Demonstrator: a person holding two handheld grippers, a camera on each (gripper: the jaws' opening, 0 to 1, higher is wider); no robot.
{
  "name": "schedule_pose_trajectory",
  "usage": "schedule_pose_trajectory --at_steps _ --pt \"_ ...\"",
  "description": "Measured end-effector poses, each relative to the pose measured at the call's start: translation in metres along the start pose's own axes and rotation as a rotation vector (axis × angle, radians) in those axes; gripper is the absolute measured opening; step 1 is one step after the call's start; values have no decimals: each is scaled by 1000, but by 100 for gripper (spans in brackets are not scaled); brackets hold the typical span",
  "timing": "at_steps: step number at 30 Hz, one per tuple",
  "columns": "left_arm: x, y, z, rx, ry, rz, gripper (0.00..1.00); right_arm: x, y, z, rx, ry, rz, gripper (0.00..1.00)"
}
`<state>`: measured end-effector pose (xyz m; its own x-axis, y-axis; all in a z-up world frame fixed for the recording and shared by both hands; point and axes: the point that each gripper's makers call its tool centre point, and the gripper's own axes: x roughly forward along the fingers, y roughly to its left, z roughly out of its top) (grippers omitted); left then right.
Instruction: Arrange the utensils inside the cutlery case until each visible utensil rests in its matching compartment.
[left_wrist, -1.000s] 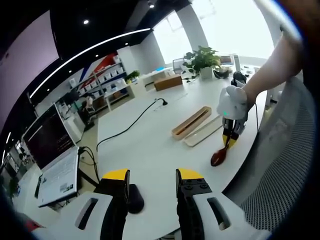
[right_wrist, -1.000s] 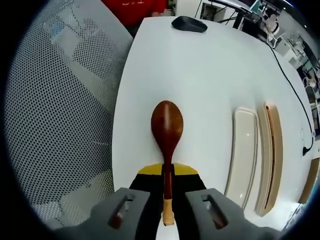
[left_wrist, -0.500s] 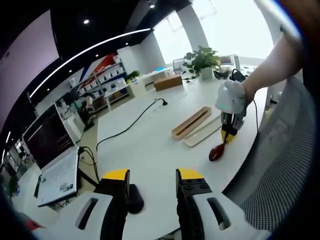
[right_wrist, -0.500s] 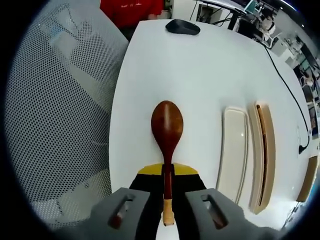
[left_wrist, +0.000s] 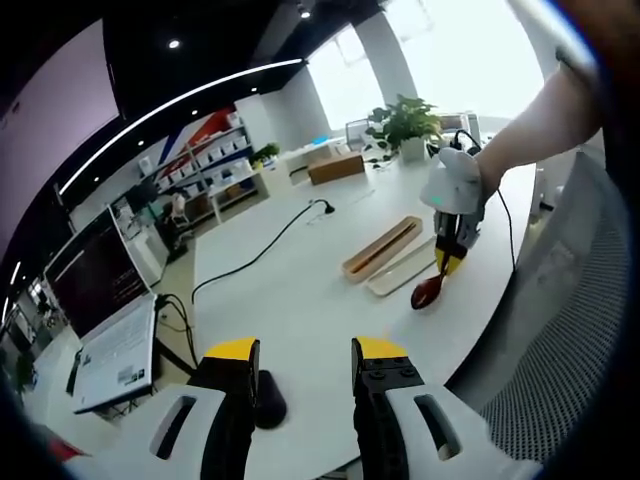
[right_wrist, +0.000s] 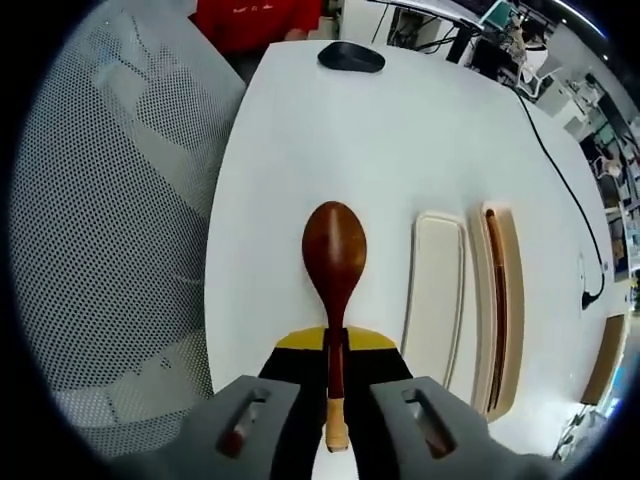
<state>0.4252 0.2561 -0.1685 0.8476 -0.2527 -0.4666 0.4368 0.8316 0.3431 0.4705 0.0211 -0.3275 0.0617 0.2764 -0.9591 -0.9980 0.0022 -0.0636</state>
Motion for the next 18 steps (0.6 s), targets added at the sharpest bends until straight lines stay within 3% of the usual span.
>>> schedule_pose_trajectory --at_steps 18 --pt "1 -1 1 1 2 -2 37 -18 -26 -7 -3 10 -48 0"
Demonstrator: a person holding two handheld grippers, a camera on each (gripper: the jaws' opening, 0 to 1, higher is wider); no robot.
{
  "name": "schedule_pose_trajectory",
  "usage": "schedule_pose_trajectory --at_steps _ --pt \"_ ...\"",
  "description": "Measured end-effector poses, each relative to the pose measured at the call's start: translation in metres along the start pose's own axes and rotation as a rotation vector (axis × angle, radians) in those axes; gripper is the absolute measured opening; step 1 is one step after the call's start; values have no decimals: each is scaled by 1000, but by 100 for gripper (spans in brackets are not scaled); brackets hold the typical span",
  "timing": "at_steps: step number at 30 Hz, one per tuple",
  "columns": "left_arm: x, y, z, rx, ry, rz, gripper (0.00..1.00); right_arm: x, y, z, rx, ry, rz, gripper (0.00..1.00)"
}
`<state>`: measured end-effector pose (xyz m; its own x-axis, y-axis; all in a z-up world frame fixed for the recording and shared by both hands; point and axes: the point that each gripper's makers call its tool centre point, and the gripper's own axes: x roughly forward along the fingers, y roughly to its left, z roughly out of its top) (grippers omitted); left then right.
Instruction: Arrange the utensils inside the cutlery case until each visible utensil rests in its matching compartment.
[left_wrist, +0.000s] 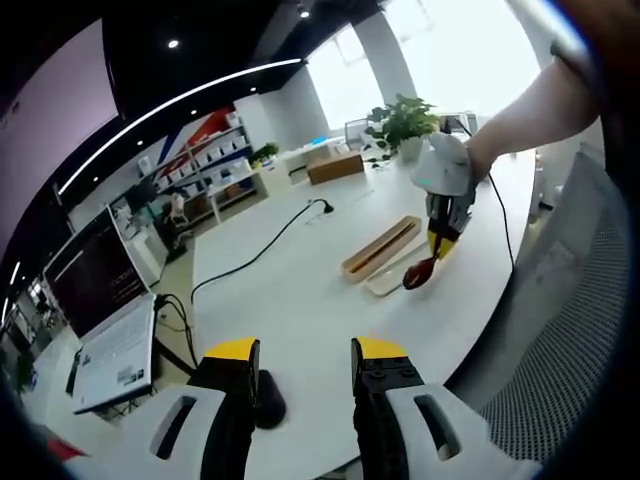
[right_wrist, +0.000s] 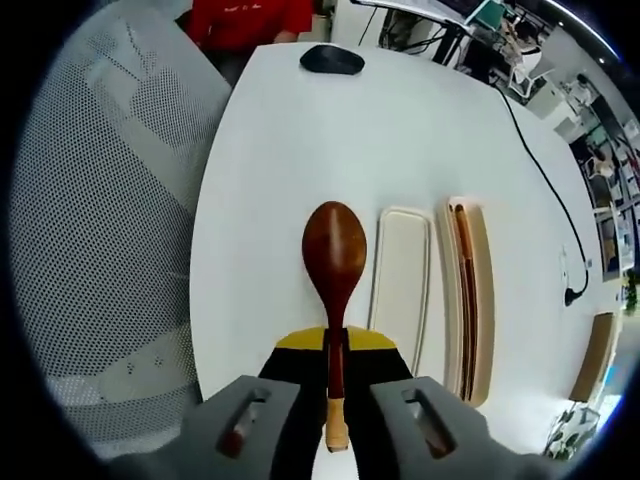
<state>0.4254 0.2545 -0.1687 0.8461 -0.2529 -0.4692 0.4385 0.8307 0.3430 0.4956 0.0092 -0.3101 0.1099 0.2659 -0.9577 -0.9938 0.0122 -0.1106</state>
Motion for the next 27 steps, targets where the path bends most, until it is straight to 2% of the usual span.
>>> schedule_pose_trajectory --at_steps 10,19,23,27 --pt "2 -6 -3 7 21 -24 37 -15 -24 -2 5 3 -36 0" --pt "1 -2 -1 -4 14 -11 37 -21 -44 -4 -10 18 -62 0" --pt "-1 4 0 -19 6 18 37 -21 -52 -4 -10 11 -71 1" --pt "0 3 0 -18 8 10 37 -19 -56 -4 -8 18 -74 1"
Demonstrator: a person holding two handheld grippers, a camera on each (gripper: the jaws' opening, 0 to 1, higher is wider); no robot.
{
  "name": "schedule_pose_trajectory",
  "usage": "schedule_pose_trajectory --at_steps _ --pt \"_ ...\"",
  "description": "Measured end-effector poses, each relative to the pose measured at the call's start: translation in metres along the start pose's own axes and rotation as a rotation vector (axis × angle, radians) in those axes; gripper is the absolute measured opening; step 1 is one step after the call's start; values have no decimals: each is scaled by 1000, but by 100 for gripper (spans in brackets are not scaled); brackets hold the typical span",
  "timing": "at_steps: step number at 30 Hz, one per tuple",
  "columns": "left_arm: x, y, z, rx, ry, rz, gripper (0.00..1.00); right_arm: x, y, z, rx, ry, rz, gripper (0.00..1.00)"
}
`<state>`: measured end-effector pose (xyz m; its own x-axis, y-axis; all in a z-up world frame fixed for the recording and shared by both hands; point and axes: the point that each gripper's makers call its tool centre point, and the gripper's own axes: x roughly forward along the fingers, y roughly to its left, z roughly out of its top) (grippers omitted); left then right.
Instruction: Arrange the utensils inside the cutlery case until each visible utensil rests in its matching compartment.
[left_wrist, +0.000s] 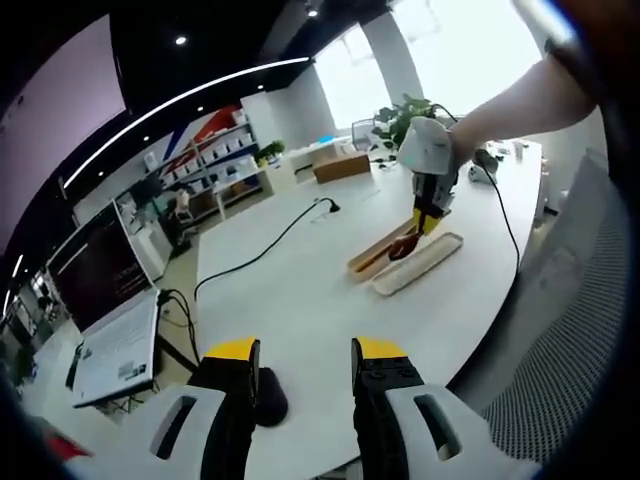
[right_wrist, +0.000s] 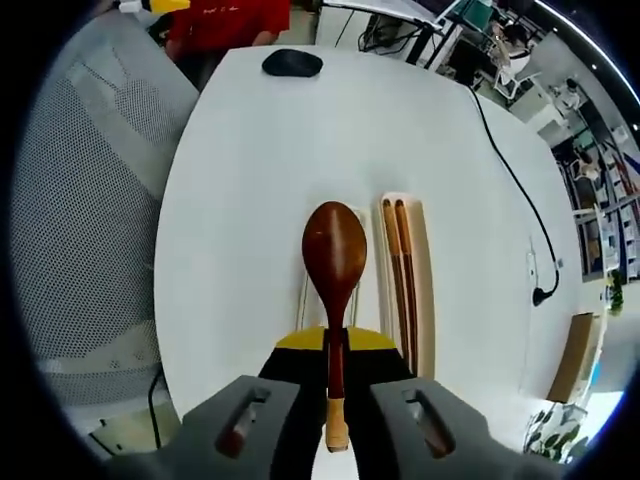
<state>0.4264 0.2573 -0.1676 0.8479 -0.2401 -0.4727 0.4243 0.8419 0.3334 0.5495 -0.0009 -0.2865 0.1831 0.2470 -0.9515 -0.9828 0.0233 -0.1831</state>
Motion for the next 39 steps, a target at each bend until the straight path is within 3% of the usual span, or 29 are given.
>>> schedule_pose_trajectory --at_steps 39 --pt "4 -3 -6 -8 24 -19 37 18 -48 -1 7 26 -19 1"
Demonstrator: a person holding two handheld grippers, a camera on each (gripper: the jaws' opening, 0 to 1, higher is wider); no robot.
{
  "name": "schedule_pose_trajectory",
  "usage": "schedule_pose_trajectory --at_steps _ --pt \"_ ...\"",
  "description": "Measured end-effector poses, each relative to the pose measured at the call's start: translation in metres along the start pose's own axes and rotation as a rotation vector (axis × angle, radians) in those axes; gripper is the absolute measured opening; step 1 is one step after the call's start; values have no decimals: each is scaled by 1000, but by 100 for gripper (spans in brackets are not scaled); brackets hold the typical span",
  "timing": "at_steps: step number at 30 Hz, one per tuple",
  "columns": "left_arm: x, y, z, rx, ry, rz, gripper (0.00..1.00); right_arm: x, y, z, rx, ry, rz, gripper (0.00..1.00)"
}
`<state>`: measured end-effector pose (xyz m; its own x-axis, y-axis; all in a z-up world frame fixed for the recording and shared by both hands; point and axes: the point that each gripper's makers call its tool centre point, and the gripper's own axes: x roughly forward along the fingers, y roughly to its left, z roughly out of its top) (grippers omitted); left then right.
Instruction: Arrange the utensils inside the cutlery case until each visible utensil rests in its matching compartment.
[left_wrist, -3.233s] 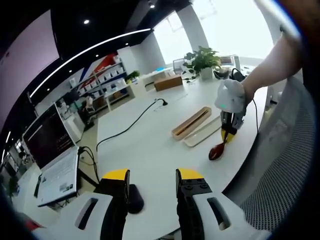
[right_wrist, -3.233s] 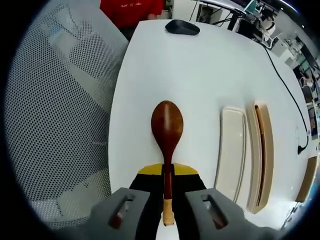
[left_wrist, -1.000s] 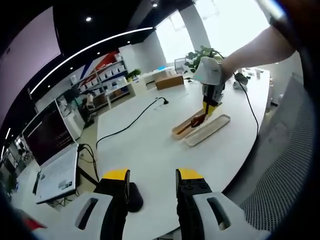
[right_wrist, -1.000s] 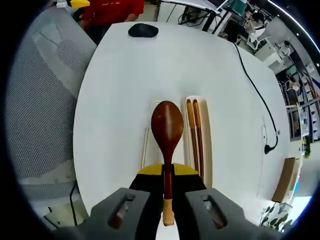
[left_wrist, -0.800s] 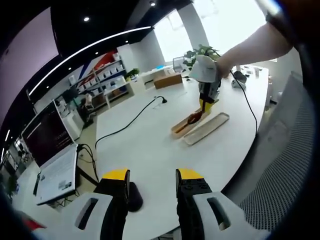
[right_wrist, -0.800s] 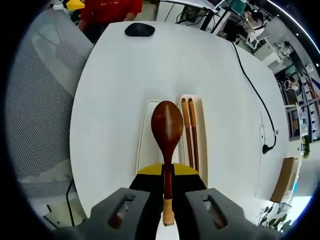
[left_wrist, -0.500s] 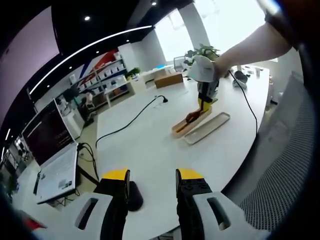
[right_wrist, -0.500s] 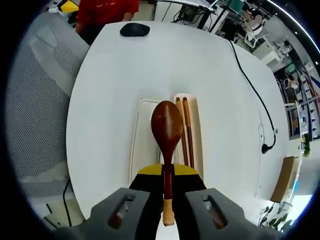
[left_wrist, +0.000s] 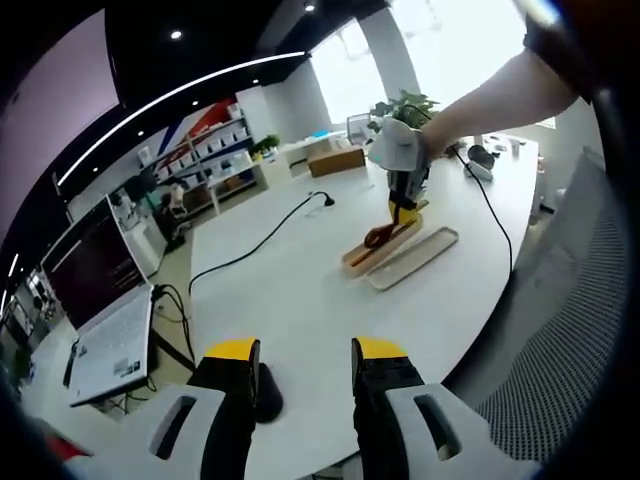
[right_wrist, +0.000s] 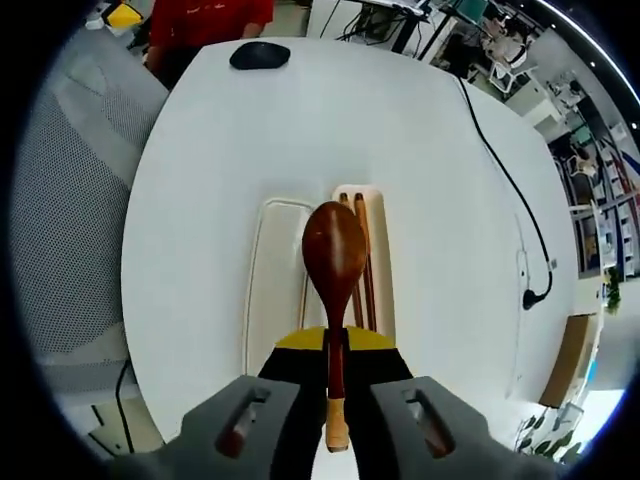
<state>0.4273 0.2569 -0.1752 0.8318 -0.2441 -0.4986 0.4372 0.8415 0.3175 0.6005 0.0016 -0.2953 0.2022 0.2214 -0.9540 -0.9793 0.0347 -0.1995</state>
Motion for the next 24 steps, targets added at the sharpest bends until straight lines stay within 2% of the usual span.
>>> schedule_pose_trajectory --at_steps 9,21,24 --pt "1 -1 3 -30 -12 -12 37 8 -6 -1 2 11 -2 1" --pt "1 5 -7 -34 -4 -5 37 21 -17 4 8 13 -10 1" --pt "2 1 -9 -59 9 -28 37 24 -17 6 -1 16 -3 1"
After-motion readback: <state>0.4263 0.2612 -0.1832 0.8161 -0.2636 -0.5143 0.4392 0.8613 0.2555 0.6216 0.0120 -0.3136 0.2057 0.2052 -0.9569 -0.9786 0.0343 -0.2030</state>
